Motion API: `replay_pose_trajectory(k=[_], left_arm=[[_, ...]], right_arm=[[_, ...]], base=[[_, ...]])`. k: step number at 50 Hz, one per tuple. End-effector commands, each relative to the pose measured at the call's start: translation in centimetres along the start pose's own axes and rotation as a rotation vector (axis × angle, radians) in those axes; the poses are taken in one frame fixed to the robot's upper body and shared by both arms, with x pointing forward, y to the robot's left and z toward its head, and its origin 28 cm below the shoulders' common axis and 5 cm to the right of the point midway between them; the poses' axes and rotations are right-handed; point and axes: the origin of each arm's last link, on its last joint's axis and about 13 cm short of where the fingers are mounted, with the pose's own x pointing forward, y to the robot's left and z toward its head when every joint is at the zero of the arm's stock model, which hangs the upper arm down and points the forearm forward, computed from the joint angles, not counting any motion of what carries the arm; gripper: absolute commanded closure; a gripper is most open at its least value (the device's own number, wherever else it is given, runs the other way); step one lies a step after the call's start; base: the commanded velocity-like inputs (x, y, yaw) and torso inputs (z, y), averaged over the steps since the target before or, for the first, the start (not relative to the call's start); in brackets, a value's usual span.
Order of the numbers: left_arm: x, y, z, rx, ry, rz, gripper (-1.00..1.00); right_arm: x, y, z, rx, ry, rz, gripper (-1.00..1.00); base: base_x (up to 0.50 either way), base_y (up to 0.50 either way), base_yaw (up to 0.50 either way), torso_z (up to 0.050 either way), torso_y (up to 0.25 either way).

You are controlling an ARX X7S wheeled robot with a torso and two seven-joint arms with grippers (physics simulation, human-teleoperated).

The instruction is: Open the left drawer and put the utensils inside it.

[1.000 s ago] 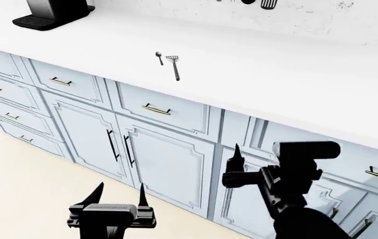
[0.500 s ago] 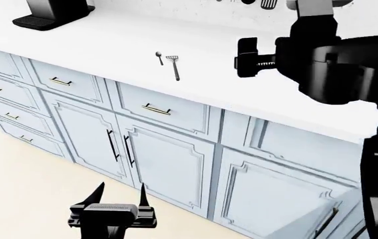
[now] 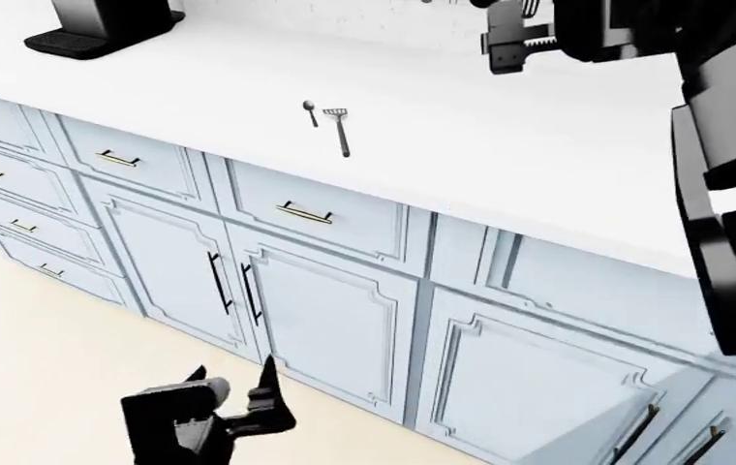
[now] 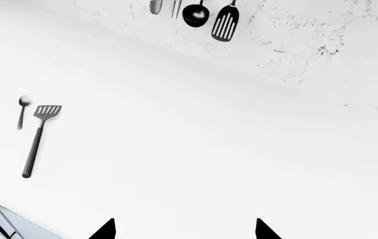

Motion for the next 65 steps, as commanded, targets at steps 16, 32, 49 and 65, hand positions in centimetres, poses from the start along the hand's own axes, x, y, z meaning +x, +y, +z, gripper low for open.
replay_pose_trajectory(k=[16,32,49,65], left_arm=[[-0.6,2.7,3.9,-1.157,0.217,-0.433,-1.00],[0.1,3.6,1.4,-1.094,0.194,-0.417,-1.00],[0.0,3.7,1.0,-1.116,0.210,-0.404,-1.00],[0.0,4.0,1.0,-1.121,0.206,-0.402,-1.00]], right_arm=[[-0.1,-0.4,0.6,-0.046,-0.011,0.015,-1.00],[0.1,-0.2,0.5,-0.059,-0.013,0.035,-1.00],[0.3,0.1,0.2,-0.104,-0.001,0.059,-1.00],[0.4,0.3,0.2,-0.119,-0.001,0.062,-1.00]], base=[[0.00,0.00,0.00,0.000,0.000],[0.00,0.00,0.00,0.000,0.000],[0.08,0.04,0.00,0.000,0.000],[0.44,0.25,0.00,0.000,0.000]])
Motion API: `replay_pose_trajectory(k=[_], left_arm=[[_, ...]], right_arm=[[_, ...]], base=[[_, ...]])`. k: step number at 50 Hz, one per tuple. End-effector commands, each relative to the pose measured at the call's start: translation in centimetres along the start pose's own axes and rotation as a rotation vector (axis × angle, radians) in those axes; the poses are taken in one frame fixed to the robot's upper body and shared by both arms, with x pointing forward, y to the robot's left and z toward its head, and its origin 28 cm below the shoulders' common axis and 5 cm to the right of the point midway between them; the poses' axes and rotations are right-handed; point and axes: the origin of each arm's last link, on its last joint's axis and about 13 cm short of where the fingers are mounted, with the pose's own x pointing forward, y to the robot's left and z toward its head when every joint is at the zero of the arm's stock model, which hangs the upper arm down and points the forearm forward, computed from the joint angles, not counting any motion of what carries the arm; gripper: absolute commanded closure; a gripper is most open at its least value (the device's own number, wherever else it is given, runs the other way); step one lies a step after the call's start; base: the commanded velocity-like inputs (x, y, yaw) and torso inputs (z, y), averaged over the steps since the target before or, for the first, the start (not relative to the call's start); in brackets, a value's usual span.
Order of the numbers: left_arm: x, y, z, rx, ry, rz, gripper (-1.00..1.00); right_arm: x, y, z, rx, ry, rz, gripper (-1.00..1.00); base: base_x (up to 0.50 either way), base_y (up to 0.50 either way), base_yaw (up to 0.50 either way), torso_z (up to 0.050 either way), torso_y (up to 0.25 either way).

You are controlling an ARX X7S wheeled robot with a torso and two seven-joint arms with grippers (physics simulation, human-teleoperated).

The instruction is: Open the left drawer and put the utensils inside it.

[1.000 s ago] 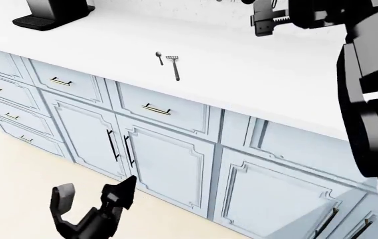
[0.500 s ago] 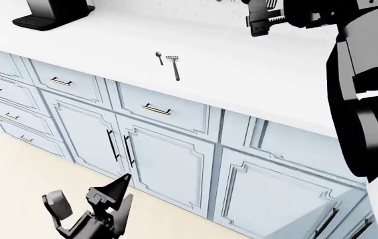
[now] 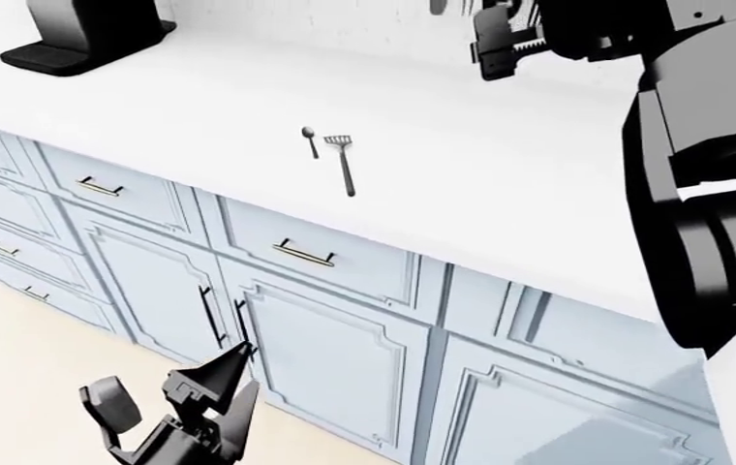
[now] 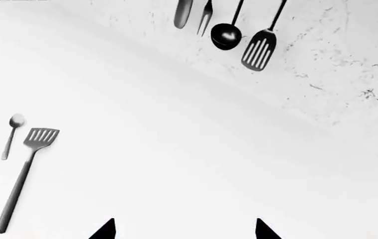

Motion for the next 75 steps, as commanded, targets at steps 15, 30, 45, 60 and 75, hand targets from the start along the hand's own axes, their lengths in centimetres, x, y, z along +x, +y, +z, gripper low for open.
replay_pose_trajectory(k=[15,30,45,60,75], left_arm=[[-0.2,-0.1,0.1,-0.002,-0.007,-0.006,-1.00],[-0.2,0.2,0.1,-0.003,-0.007,-0.002,-1.00],[-0.2,0.0,0.2,-0.001,-0.008,-0.007,-1.00],[-0.2,0.3,0.1,-0.004,-0.007,-0.001,-1.00],[-0.2,0.3,0.1,-0.004,-0.009,0.000,-1.00]], right_arm=[[0.4,0.3,-0.4,-0.031,0.014,-0.014,-1.00],[1.2,0.6,-1.1,-0.097,0.008,-0.046,-1.00],[1.2,0.8,-1.1,-0.095,0.010,-0.026,-1.00],[1.5,1.1,-1.6,-0.047,0.034,0.032,-1.00],[1.5,1.0,-1.6,-0.044,0.034,0.036,-1.00]], base=[[0.44,0.24,0.00,0.000,0.000],[0.00,0.00,0.27,0.000,0.001],[0.00,0.00,0.50,0.000,0.000],[0.07,0.07,0.13,0.000,0.000],[0.41,0.28,0.00,0.000,0.000]])
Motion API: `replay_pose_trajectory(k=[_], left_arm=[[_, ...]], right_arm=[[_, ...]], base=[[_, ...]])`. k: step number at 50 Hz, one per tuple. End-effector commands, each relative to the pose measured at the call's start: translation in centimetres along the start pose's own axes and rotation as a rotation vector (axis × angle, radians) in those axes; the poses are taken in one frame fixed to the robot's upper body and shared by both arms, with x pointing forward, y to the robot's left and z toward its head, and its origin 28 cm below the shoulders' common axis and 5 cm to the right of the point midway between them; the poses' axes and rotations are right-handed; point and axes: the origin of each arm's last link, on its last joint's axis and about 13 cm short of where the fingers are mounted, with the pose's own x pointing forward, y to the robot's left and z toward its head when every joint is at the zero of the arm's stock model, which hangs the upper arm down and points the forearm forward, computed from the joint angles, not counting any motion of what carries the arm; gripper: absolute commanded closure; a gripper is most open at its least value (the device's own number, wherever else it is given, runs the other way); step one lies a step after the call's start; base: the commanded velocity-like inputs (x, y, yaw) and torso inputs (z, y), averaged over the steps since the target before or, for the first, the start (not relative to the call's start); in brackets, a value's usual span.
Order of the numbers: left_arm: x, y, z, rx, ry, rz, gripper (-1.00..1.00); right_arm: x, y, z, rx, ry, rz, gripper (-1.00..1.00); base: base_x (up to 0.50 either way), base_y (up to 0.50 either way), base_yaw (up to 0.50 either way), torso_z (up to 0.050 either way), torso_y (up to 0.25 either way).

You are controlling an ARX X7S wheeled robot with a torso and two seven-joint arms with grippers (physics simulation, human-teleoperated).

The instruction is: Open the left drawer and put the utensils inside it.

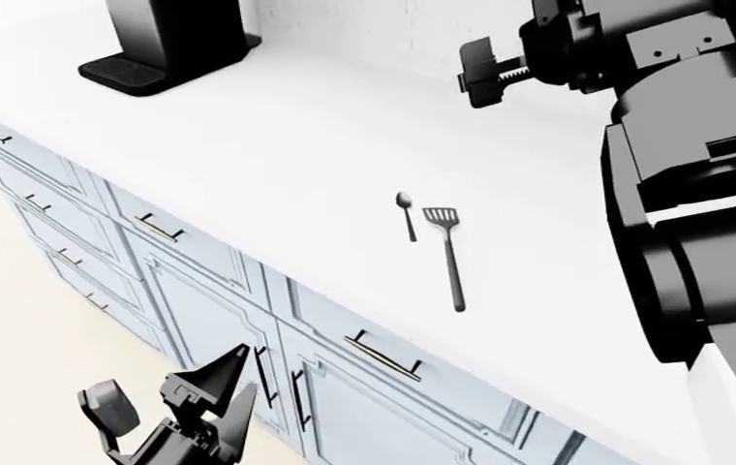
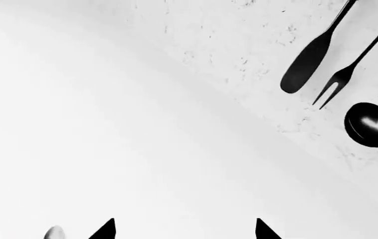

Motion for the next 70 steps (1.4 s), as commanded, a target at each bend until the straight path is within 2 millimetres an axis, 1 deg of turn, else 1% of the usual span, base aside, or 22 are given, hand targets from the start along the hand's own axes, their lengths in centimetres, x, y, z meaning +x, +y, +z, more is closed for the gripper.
replay_pose_trajectory(k=[1,4,10,13,15,20,35,39,47,55,56,63,70], left_arm=[[0.0,0.0,0.0,-0.001,-0.003,-0.001,-1.00],[0.0,-0.1,0.0,0.000,-0.001,-0.001,-1.00],[0.0,-0.1,0.0,0.003,-0.001,-0.001,-1.00],[0.0,0.1,0.0,0.000,-0.002,0.000,-1.00],[0.0,0.1,0.0,0.000,-0.001,0.000,-1.00],[-0.1,0.1,0.0,0.001,-0.004,0.001,-1.00],[-0.2,0.2,-0.1,0.003,-0.003,0.003,-1.00],[-0.2,0.1,-0.1,0.004,-0.005,0.001,-1.00],[-0.2,0.0,0.0,0.006,-0.006,-0.001,-1.00],[-0.2,0.1,-0.1,0.004,-0.003,-0.001,-1.00],[-0.2,0.1,-0.1,0.004,-0.002,-0.001,-1.00],[-0.2,0.2,-0.1,0.002,-0.004,0.001,-1.00],[-0.2,0.2,0.0,0.002,-0.007,0.000,-1.00]], right_arm=[[0.0,0.0,-0.1,0.005,0.001,0.010,-1.00],[0.1,0.0,0.0,0.008,-0.004,-0.005,-1.00],[0.0,-0.1,0.1,0.012,-0.016,-0.008,-1.00],[0.2,-0.1,-0.1,0.007,-0.015,-0.018,-1.00],[0.3,-0.1,-0.3,0.009,-0.008,0.005,-1.00],[0.5,0.0,-0.6,0.005,0.004,-0.017,-1.00],[0.6,-0.1,-0.8,0.008,0.008,-0.020,-1.00],[0.7,0.0,-0.8,0.003,0.011,-0.030,-1.00],[0.6,0.0,-0.8,0.018,0.007,-0.020,-1.00],[0.7,-0.1,-0.9,0.025,0.008,-0.022,-1.00],[0.8,-0.1,-1.1,0.005,0.015,-0.048,-1.00],[1.0,-0.1,-1.2,0.013,0.003,-0.006,-1.00],[1.0,-0.1,-1.3,0.007,0.019,-0.033,-1.00]], base=[[0.41,0.28,0.00,0.000,0.000],[0.41,0.28,0.00,0.000,0.003],[0.00,0.00,0.00,0.000,0.000],[0.00,0.00,0.00,0.000,0.000],[0.05,0.03,0.00,0.000,0.000],[0.33,0.22,0.00,0.000,0.000],[0.00,0.00,0.00,0.000,0.001],[0.30,0.20,0.00,0.000,0.000],[0.01,-0.01,0.00,0.000,0.000],[0.26,-0.39,0.00,0.000,0.000],[0.00,0.00,0.00,0.000,0.000],[0.03,0.02,0.00,0.000,0.000],[0.06,0.04,0.00,0.000,0.000]])
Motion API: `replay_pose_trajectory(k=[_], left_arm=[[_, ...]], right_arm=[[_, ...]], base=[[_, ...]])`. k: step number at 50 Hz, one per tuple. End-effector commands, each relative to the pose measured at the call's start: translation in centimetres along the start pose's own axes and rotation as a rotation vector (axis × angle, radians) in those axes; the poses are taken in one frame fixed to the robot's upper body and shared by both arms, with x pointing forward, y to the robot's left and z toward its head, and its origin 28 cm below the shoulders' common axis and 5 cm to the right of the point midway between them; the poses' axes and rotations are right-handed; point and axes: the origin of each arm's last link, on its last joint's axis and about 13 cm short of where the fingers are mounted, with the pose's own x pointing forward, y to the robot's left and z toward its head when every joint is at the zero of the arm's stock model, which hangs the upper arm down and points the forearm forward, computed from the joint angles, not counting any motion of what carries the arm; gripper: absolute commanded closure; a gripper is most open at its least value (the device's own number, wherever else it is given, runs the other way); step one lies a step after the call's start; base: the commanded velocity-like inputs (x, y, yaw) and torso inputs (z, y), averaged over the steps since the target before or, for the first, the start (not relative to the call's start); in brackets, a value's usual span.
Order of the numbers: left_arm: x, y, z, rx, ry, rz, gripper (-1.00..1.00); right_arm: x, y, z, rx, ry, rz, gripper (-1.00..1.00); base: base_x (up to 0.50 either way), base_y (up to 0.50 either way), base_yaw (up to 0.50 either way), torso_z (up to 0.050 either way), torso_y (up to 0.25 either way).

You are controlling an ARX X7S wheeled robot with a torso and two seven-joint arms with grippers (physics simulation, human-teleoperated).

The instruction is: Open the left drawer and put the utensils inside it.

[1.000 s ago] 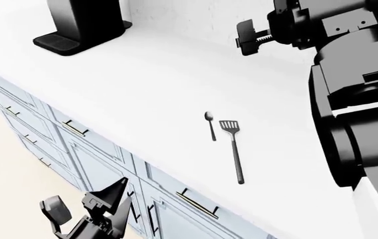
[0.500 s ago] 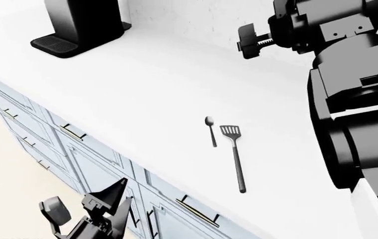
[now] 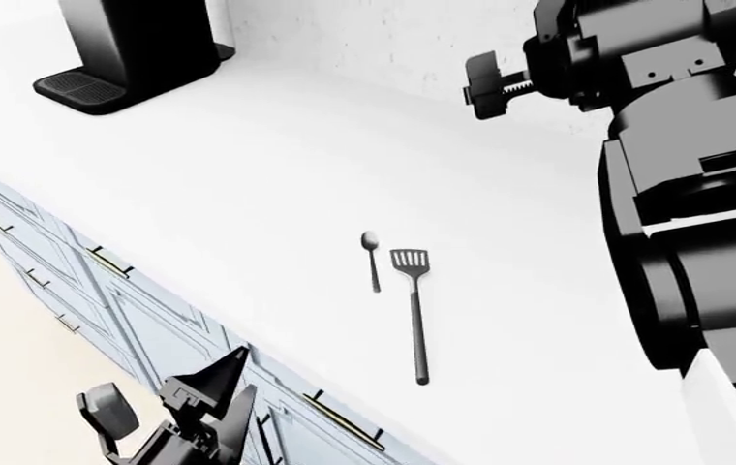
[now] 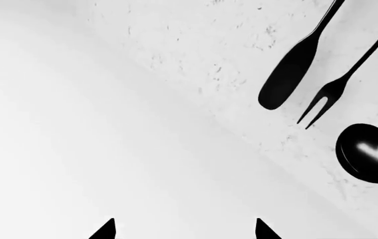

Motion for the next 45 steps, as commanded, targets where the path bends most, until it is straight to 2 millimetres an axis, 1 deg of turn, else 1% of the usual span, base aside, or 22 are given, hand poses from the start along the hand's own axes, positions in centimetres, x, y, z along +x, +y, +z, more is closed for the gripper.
replay_pose_trajectory(k=[1,10,13,14,17,22,31,45], left_arm=[[0.0,0.1,0.1,-0.001,-0.003,0.000,-1.00],[-0.3,0.0,-0.1,0.007,0.003,0.006,-1.00],[-0.6,0.7,-0.4,0.017,0.020,0.038,-1.00],[-0.7,1.4,-0.7,0.017,0.032,0.059,-1.00],[-1.1,2.3,-1.4,0.018,0.061,0.084,-1.00],[-1.4,2.4,-1.9,0.013,0.097,0.087,-1.00],[-1.1,3.0,-2.5,0.000,0.138,0.099,-1.00],[-1.1,3.2,-2.5,-0.006,0.130,0.111,-1.00]], right_arm=[[0.1,0.0,-0.2,-0.002,0.007,-0.008,-1.00],[0.0,0.0,-0.1,-0.002,0.007,-0.010,-1.00],[0.1,0.0,-0.1,0.001,0.008,-0.011,-1.00],[0.1,0.0,-0.2,0.002,0.009,-0.013,-1.00],[0.1,0.0,-0.2,-0.001,0.010,-0.014,-1.00],[0.2,0.1,-0.3,-0.003,0.012,-0.014,-1.00],[0.5,0.3,-0.7,-0.001,0.020,-0.013,-1.00],[0.6,0.3,-0.8,-0.005,0.021,-0.016,-1.00]], base=[[0.00,0.00,0.00,0.000,0.000],[0.00,0.00,0.00,0.000,0.000],[0.00,0.00,0.00,0.000,0.000],[0.00,0.00,0.00,0.000,0.000],[0.00,0.00,0.00,0.000,0.000],[0.00,0.00,0.00,0.000,0.000],[0.00,0.00,0.00,0.000,0.000],[0.00,0.00,0.00,0.000,0.000]])
